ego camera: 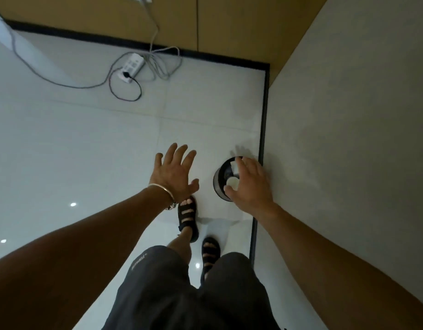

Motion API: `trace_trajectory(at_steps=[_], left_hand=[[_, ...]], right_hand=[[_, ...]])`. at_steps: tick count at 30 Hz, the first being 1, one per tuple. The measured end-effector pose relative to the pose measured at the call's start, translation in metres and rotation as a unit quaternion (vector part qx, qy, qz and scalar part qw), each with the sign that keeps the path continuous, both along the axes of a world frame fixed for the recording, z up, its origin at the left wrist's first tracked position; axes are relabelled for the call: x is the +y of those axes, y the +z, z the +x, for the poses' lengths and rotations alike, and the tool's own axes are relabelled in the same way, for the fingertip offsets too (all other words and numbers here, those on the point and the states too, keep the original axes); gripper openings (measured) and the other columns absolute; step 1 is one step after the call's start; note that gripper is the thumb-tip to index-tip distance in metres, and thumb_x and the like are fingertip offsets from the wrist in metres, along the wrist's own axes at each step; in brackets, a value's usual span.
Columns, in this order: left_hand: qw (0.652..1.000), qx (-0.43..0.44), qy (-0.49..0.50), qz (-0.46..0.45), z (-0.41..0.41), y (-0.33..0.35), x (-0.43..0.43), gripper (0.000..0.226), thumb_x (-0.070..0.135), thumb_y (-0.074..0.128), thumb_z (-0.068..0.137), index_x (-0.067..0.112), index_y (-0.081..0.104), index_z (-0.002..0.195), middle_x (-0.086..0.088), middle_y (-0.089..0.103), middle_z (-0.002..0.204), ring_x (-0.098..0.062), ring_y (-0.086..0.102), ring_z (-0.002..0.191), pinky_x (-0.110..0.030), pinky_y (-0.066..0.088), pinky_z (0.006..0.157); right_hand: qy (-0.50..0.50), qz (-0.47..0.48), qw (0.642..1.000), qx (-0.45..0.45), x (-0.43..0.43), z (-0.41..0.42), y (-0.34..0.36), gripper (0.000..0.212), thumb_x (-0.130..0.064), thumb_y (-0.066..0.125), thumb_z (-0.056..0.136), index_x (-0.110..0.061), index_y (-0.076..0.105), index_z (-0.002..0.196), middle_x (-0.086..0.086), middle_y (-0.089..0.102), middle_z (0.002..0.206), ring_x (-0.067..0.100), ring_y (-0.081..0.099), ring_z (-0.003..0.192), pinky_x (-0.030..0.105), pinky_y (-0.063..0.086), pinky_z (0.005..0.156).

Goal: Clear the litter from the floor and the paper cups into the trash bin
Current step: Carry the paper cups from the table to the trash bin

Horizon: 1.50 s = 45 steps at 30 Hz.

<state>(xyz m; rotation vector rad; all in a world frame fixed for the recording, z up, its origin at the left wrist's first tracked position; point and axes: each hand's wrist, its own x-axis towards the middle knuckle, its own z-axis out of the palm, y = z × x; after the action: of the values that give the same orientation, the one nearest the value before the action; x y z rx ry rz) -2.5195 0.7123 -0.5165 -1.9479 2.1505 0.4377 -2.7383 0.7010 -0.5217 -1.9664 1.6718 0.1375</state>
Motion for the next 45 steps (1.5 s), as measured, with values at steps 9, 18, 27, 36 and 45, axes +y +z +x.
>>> trace_trajectory(at_steps=[9, 18, 27, 36, 45], left_hand=[[0.977, -0.024, 0.209, -0.037, 0.058, 0.1, 0.14, 0.078, 0.058, 0.044, 0.084, 0.024, 0.017, 0.148, -0.004, 0.014, 0.157, -0.027, 0.006, 0.145, -0.05, 0.018, 0.112], [0.906, -0.026, 0.422, -0.024, 0.113, 0.137, 0.341, 0.073, 0.058, 0.041, 0.085, 0.026, 0.018, 0.148, 0.0, 0.015, 0.156, -0.021, 0.007, 0.145, -0.046, 0.016, 0.112], [0.814, -0.045, 0.574, -0.078, 0.196, 0.166, 0.578, 0.073, 0.058, 0.04, 0.085, 0.027, 0.019, 0.147, 0.001, 0.016, 0.155, -0.02, 0.008, 0.145, -0.045, 0.015, 0.112], [0.71, -0.079, 0.695, -0.087, 0.274, 0.187, 0.817, 0.072, 0.059, 0.041, 0.084, 0.027, 0.021, 0.146, 0.0, 0.017, 0.156, -0.022, 0.011, 0.144, -0.047, 0.015, 0.113], [0.629, -0.068, 0.77, -0.082, 0.345, 0.179, 0.943, 0.072, 0.058, 0.043, 0.084, 0.027, 0.022, 0.146, -0.001, 0.017, 0.155, -0.022, 0.011, 0.144, -0.049, 0.013, 0.114]], right_hand=[[0.192, -0.004, 0.981, 0.016, 0.054, 0.075, 0.091, 0.081, -0.05, 0.054, 0.09, -0.02, 0.015, 0.154, 0.004, 0.014, 0.161, 0.025, 0.003, 0.148, 0.044, 0.016, 0.116], [0.414, -0.019, 0.907, 0.074, 0.168, 0.179, 0.138, 0.081, -0.054, 0.047, 0.092, -0.021, 0.009, 0.156, 0.003, 0.005, 0.163, 0.025, -0.001, 0.149, 0.045, 0.013, 0.118], [0.579, -0.081, 0.81, 0.047, 0.361, 0.35, 0.184, 0.081, -0.054, 0.049, 0.091, -0.022, 0.012, 0.155, 0.005, 0.011, 0.162, 0.024, 0.004, 0.149, 0.045, 0.015, 0.117], [0.691, -0.096, 0.716, 0.019, 0.587, 0.484, 0.201, 0.078, -0.054, 0.052, 0.089, -0.024, 0.019, 0.153, 0.003, 0.017, 0.16, 0.023, 0.009, 0.147, 0.045, 0.017, 0.116], [0.783, -0.087, 0.616, 0.019, 0.734, 0.609, 0.188, 0.079, -0.051, 0.053, 0.089, -0.023, 0.018, 0.153, 0.005, 0.02, 0.158, 0.024, 0.014, 0.145, 0.044, 0.021, 0.114]])
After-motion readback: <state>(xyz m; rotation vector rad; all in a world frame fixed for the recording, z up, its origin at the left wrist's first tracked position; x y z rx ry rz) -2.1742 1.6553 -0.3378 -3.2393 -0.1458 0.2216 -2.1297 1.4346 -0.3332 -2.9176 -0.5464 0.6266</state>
